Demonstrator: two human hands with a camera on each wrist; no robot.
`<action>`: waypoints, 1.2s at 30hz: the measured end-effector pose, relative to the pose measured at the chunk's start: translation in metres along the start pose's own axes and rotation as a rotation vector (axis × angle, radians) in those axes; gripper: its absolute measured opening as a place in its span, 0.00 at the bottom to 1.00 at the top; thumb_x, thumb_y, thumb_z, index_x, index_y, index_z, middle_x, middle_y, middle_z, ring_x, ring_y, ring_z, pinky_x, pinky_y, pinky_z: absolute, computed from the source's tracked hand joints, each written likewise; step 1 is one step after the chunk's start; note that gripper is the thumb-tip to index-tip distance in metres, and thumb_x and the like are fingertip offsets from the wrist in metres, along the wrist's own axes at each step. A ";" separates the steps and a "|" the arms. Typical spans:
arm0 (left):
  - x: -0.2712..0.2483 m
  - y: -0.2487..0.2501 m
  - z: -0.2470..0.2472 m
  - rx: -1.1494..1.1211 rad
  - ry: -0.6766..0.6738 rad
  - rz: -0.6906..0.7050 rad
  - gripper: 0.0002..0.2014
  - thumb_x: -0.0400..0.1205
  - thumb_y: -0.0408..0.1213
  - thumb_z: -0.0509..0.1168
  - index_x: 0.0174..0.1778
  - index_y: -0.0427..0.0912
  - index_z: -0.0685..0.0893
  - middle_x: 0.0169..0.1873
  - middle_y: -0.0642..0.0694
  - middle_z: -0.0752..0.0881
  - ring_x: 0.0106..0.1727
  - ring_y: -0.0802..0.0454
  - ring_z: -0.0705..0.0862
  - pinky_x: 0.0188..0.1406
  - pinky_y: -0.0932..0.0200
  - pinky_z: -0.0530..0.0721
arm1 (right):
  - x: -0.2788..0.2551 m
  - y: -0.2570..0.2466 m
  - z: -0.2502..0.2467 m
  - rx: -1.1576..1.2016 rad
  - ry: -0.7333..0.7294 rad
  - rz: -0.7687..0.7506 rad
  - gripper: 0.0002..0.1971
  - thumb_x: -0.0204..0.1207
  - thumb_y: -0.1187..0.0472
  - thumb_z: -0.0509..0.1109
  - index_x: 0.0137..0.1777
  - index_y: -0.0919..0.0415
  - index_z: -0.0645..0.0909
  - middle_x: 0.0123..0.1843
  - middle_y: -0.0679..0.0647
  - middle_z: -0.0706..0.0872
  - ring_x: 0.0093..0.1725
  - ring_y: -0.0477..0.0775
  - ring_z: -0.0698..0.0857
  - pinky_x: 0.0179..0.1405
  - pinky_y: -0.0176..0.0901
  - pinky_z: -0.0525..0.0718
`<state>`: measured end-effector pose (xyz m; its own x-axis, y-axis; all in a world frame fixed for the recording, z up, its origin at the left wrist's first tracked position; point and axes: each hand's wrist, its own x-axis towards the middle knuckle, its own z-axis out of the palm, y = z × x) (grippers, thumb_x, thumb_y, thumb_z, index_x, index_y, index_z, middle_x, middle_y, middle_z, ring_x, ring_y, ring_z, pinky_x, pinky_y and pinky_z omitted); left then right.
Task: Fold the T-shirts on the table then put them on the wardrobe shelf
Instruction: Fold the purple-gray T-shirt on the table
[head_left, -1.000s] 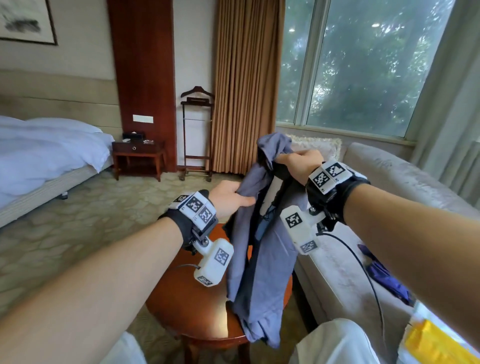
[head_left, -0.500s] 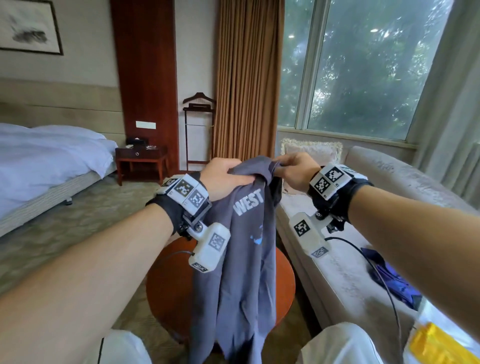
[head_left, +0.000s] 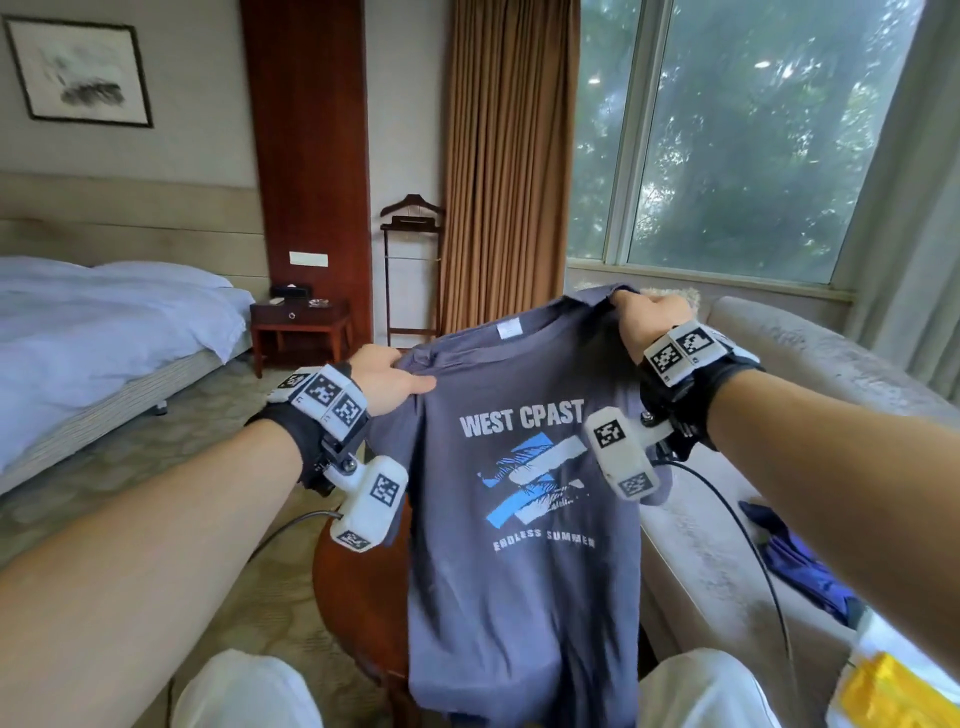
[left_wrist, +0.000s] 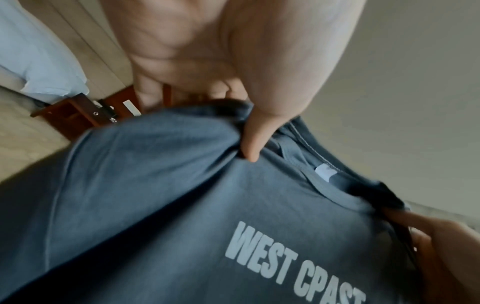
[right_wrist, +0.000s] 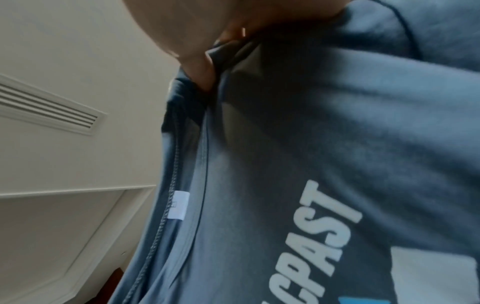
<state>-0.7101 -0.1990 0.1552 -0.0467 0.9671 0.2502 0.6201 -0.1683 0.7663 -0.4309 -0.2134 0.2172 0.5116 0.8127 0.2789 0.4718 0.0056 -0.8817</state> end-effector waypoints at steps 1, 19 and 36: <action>-0.001 -0.002 -0.001 -0.059 0.032 0.008 0.13 0.77 0.42 0.76 0.40 0.33 0.86 0.35 0.45 0.82 0.36 0.51 0.78 0.28 0.64 0.70 | -0.001 0.002 -0.003 -0.002 -0.010 0.022 0.14 0.74 0.46 0.67 0.48 0.57 0.81 0.44 0.57 0.83 0.44 0.60 0.81 0.50 0.44 0.75; -0.016 0.012 -0.038 0.012 0.008 0.161 0.21 0.66 0.45 0.83 0.26 0.33 0.82 0.25 0.44 0.74 0.30 0.53 0.71 0.27 0.61 0.64 | -0.015 0.023 -0.008 -0.147 -0.141 0.074 0.20 0.75 0.51 0.74 0.54 0.70 0.82 0.50 0.58 0.84 0.45 0.58 0.82 0.41 0.42 0.76; 0.074 -0.132 0.062 0.186 0.184 -0.151 0.29 0.71 0.57 0.77 0.19 0.42 0.71 0.19 0.44 0.72 0.27 0.44 0.72 0.31 0.56 0.72 | 0.036 0.148 0.114 -0.414 -0.224 0.064 0.28 0.78 0.37 0.63 0.26 0.58 0.75 0.30 0.60 0.81 0.37 0.64 0.84 0.34 0.42 0.74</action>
<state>-0.7470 -0.0939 0.0361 -0.2799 0.9249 0.2572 0.7272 0.0295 0.6857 -0.4247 -0.1163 0.0535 0.4028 0.9098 0.1000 0.7144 -0.2442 -0.6557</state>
